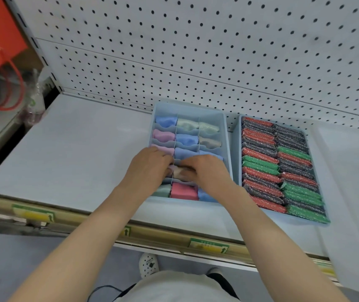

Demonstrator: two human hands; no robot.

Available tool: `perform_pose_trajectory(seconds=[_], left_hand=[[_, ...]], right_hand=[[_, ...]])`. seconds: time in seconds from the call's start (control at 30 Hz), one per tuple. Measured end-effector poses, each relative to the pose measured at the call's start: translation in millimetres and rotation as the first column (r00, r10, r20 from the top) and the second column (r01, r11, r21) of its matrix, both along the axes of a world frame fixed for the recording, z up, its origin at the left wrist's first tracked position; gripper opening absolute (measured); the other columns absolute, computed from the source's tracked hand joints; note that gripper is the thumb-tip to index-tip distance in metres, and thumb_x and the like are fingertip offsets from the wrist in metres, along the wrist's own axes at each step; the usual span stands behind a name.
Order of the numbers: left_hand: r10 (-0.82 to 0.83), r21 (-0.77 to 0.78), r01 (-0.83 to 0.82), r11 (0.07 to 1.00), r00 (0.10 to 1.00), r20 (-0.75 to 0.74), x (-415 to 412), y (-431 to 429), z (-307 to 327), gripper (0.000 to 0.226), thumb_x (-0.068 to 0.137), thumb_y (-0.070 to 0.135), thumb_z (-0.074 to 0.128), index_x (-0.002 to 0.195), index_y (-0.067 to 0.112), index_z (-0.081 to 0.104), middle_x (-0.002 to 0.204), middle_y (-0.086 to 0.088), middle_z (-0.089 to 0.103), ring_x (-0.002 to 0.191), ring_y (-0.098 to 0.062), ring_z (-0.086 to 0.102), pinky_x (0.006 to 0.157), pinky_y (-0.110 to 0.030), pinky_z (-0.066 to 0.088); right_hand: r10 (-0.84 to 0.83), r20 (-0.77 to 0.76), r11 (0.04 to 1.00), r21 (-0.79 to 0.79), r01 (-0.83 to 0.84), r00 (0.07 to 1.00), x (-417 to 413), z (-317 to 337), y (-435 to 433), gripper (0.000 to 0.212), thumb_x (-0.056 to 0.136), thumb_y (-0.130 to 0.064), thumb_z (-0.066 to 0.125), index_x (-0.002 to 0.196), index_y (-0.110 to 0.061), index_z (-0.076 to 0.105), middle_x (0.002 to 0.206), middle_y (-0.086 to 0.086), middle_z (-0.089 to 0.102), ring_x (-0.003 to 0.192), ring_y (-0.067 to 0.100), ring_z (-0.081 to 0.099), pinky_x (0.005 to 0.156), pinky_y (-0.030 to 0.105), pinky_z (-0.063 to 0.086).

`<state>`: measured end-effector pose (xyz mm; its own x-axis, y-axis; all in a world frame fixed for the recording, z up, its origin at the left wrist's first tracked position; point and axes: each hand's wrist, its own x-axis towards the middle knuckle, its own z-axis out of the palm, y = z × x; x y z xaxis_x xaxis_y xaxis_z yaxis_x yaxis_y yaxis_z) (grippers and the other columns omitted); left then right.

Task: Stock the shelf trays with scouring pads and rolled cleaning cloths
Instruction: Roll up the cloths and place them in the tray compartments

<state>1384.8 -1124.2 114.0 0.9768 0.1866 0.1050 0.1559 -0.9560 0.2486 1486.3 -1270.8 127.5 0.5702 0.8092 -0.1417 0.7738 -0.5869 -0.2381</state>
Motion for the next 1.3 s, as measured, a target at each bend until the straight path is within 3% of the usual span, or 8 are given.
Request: perform_pose_trajectory(seconds=[0.1,0.17,0.4,0.7,0.93,1.1,1.17,1.3], left_hand=[[0.019,-0.057,-0.015,0.998,0.998,0.060,-5.0,-6.3,6.1,0.015,0.087,0.027,0.066,0.100,0.021,0.070,0.098,0.000,0.069,0.091,-0.025,0.061,0.071,-0.037,0.051],[-0.022,-0.075,0.027,0.997,0.998,0.060,0.9,-15.1,10.2,0.021,0.088,0.025,0.065,0.107,0.019,0.071,0.104,0.000,0.068,0.096,-0.025,0.060,0.075,-0.036,0.049],[-0.037,-0.003,0.037,0.999,0.961,-0.273,30.2,-36.1,9.0,0.017,0.093,0.031,0.051,0.093,0.024,0.066,0.094,0.000,0.066,0.091,-0.022,0.062,0.066,-0.027,0.034],[-0.196,-0.309,0.187,0.932,0.981,0.004,-5.3,-31.6,17.4,0.015,0.086,0.033,0.067,0.098,0.027,0.074,0.094,0.008,0.069,0.089,-0.012,0.061,0.074,-0.031,0.050],[-0.235,-0.062,0.228,0.972,0.956,-0.175,-2.2,-43.3,30.4,0.007,0.085,0.035,0.065,0.089,0.029,0.065,0.081,0.004,0.061,0.079,-0.019,0.057,0.058,-0.028,0.035],[-0.185,-0.114,0.163,0.980,0.956,-0.226,-2.8,-43.6,28.1,0.011,0.084,0.029,0.066,0.094,0.033,0.067,0.089,0.004,0.063,0.084,-0.019,0.060,0.062,-0.030,0.039],[-0.177,-0.125,0.148,0.981,0.948,-0.266,-2.2,-43.7,31.1,0.005,0.085,0.034,0.064,0.089,0.031,0.065,0.085,0.007,0.062,0.082,-0.018,0.060,0.060,-0.030,0.038],[-0.108,-0.062,0.093,0.994,0.941,-0.322,22.1,-62.7,52.9,0.016,0.095,0.031,0.047,0.088,0.027,0.061,0.092,0.003,0.064,0.087,-0.019,0.061,0.070,-0.030,0.044]], right_hand=[[-0.112,0.005,0.983,0.145,0.110,0.994,13.2,21.7,-29.9,0.018,0.090,-0.023,0.062,0.101,-0.026,0.075,0.093,0.005,0.074,0.089,0.031,0.066,0.074,0.039,0.053],[-0.090,0.065,0.996,0.013,0.089,0.994,19.3,28.0,-42.3,0.018,0.090,-0.029,0.060,0.102,-0.030,0.073,0.093,0.004,0.073,0.090,0.030,0.065,0.072,0.033,0.050],[-0.036,0.284,0.974,-0.203,0.097,0.958,13.3,13.4,-32.5,0.019,0.093,-0.030,0.051,0.104,-0.026,0.066,0.097,0.003,0.069,0.092,0.029,0.065,0.065,0.028,0.036],[-0.014,0.068,0.996,0.089,0.008,0.998,-0.4,24.3,-66.8,0.011,0.084,-0.031,0.067,0.093,-0.028,0.072,0.081,0.001,0.072,0.077,0.030,0.066,0.064,0.035,0.052],[0.134,0.199,0.976,-0.198,-0.094,0.971,-13.8,22.1,-62.7,0.014,0.091,-0.029,0.056,0.100,-0.030,0.067,0.086,-0.003,0.070,0.084,0.024,0.066,0.062,0.029,0.045],[0.135,0.194,0.964,-0.251,-0.084,0.972,-14.2,23.1,-60.5,0.018,0.095,-0.026,0.053,0.106,-0.029,0.067,0.093,0.000,0.070,0.091,0.024,0.064,0.063,0.028,0.036],[0.127,0.138,0.981,-0.164,-0.104,0.982,-14.3,23.6,-63.1,0.017,0.094,-0.028,0.054,0.102,-0.027,0.069,0.090,0.001,0.070,0.088,0.025,0.065,0.062,0.029,0.037],[-0.134,-0.019,0.933,0.335,0.133,0.991,15.8,43.8,-100.8,0.015,0.092,-0.023,0.062,0.099,-0.028,0.075,0.088,-0.007,0.075,0.075,0.015,0.068,0.069,0.028,0.053]])
